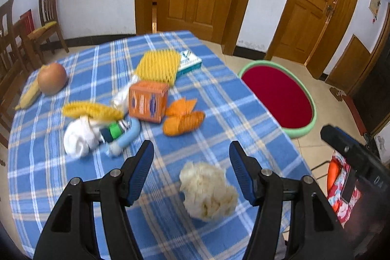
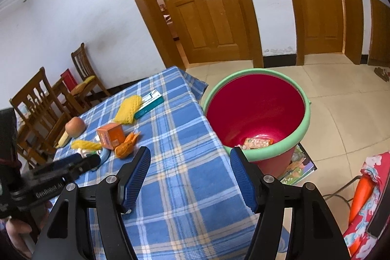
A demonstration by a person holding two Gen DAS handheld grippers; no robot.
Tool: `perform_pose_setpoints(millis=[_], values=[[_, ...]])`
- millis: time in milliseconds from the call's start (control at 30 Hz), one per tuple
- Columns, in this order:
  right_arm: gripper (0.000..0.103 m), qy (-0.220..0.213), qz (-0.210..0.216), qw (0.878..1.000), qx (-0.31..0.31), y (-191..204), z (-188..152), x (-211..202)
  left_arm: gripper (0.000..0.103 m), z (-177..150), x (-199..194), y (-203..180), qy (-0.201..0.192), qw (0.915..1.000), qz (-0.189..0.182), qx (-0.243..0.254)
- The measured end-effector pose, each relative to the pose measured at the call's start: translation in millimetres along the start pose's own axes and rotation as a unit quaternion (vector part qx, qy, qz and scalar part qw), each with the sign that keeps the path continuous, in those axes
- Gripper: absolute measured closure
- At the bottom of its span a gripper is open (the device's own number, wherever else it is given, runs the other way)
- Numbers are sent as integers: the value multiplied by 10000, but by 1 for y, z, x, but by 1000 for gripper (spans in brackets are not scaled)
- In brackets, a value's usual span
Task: Collect trash
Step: 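Move the left tool back to the table and grasp the crumpled white tissue, then grasp the orange mesh net bag with the right tool while the left tool holds the tissue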
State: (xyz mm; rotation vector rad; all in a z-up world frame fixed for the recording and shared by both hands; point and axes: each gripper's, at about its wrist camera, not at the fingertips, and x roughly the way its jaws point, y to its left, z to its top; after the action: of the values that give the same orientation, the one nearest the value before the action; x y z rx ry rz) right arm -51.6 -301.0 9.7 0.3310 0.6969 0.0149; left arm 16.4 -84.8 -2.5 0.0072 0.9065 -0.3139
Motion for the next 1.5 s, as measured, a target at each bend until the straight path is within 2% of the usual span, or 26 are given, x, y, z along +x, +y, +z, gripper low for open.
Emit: perform_pose_setpoints(millis=[433, 733, 833, 900, 1000, 1300, 1500], values=[[32, 96, -23, 9999, 44, 1, -9, 2, 36, -30, 17, -7, 412, 9990, 70, 180], [32, 165, -42, 9998, 112, -5, -11, 6, 34, -38, 28, -15, 607, 9976, -284, 167], [32, 191, -34, 9997, 155, -7, -12, 8, 41, -41, 31, -18, 682, 9967, -398, 185], [32, 208, -14, 9997, 156, -6, -13, 9, 53, -45, 34, -22, 757, 9960, -398, 265], [32, 233, -3, 9996, 133, -4, -14, 9, 58, -49, 38, -23, 833, 9951, -467, 262], [32, 331, 15, 9995, 15, 5, -15, 17, 60, -38, 24, -6, 511, 9979, -370, 118], [32, 404, 51, 9990, -179, 19, -11, 25, 60, -22, 11, 18, 160, 9997, -150, -83]])
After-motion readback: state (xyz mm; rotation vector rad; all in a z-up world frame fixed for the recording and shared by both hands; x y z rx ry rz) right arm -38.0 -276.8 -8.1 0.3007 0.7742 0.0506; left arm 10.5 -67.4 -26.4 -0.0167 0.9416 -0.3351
